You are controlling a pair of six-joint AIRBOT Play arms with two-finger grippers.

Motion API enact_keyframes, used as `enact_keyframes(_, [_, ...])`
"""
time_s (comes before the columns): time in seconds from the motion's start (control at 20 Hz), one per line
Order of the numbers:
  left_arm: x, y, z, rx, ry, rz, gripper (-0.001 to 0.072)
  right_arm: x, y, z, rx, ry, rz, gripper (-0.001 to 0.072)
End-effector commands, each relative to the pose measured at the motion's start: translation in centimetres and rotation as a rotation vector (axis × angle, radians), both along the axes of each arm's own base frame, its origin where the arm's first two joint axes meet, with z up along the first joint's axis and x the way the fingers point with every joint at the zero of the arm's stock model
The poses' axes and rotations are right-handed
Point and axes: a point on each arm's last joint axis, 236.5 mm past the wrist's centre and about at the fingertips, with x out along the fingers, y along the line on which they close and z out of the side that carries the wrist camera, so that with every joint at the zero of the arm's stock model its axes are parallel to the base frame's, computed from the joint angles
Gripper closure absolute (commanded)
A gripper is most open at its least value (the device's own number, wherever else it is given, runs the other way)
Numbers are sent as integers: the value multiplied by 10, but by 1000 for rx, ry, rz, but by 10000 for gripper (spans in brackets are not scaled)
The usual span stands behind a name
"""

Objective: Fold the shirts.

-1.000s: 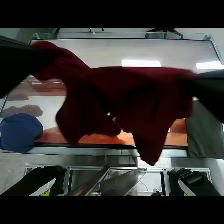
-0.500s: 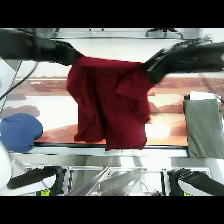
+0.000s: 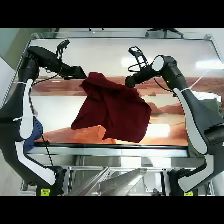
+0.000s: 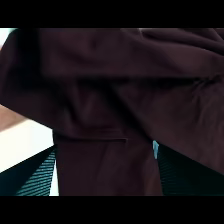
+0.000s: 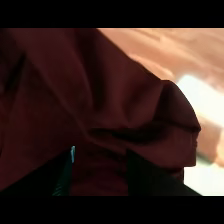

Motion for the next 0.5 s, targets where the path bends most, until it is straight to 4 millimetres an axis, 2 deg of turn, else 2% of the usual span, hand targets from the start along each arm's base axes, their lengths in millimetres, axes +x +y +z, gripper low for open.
enact_keyframes(0.0, [-8, 35, -3, -8, 89, 24, 33, 6, -43, 12, 16, 54, -135, 334])
enact_keyframes(0.1, [-29, 56, -1, -16, 157, 62, 33, -11, -89, 32, -5, 111, -168, 353])
enact_keyframes(0.2, [-67, 69, -15, -32, 266, 92, 34, -35, -129, 36, -28, 197, -193, 352])
enact_keyframes(0.3, [-115, 72, -38, -51, 378, 94, 34, -60, -161, 20, -40, 297, -224, 352])
enact_keyframes(0.45, [-186, 66, -74, -85, 521, 113, 34, -100, -188, -26, -45, 437, -240, 352])
